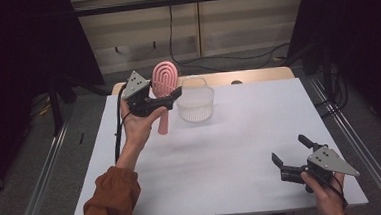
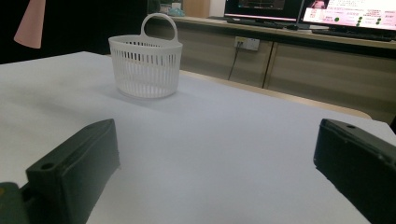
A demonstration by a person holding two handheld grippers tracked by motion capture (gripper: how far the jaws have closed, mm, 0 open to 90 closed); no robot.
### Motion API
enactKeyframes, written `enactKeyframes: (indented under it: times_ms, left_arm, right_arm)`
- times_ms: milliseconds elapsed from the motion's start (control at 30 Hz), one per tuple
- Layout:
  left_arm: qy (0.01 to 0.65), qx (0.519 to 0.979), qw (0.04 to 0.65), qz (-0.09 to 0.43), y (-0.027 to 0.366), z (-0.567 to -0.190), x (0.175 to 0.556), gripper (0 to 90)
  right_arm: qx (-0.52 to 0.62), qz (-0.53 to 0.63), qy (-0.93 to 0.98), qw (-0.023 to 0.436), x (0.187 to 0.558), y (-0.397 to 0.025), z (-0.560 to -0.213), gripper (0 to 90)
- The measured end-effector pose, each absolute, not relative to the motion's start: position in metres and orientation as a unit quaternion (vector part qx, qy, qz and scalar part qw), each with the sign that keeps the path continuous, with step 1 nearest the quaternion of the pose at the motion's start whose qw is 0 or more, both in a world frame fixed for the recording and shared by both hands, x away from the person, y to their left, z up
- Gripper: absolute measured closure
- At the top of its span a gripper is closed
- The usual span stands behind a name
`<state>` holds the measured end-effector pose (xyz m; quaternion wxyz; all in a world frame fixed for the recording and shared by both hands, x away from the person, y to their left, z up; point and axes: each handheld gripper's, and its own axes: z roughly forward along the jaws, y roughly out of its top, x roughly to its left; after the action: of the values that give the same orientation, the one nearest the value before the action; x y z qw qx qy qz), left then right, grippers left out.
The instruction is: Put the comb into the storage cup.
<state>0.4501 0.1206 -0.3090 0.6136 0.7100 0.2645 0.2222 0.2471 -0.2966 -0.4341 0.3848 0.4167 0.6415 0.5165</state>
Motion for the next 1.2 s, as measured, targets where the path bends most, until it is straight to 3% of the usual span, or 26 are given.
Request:
enactKeyframes:
  times_ms: [733,1200]
  left_arm:
    - [0.292,0.703,0.607,0.227,0.097,-0.304,0.481,20.8]
    - [0.276,0.703,0.612,0.235,0.083,-0.294,0.488,20.8]
  right_arm:
    - [0.418,0.515,0.642,0.385,0.247,-0.297,-0.434,0.0]
    - [0.415,0.516,0.643,0.384,0.246,-0.297,-0.434,0.0]
